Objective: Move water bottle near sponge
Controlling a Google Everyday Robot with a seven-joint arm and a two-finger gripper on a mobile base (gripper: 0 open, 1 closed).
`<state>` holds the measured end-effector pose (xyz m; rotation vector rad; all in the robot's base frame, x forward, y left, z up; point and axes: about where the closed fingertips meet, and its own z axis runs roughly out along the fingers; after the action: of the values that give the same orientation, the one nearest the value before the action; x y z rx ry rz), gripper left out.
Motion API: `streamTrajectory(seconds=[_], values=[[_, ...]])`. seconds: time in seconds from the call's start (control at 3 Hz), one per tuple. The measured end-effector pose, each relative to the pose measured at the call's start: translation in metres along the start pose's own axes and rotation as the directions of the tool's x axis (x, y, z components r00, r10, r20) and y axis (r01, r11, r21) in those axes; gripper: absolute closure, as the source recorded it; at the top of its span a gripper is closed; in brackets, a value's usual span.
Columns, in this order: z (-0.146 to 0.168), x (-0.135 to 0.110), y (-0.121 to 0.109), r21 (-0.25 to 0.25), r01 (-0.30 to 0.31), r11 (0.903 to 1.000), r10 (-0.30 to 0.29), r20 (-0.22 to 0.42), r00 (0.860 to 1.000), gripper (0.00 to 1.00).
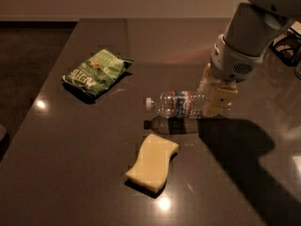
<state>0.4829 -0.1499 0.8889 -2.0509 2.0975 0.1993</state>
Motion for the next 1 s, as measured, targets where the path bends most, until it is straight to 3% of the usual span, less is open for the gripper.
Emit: streamTrajectory(seconds=[0.33, 1.0], values=[[0.006, 0.007, 0.019, -0.006, -0.029, 0.9996, 0.029, -0.009, 1.000, 0.83], [0.016, 0.019, 0.041, -0.015, -0.070, 0.9974, 0.069, -0.057, 0.996, 0.36]])
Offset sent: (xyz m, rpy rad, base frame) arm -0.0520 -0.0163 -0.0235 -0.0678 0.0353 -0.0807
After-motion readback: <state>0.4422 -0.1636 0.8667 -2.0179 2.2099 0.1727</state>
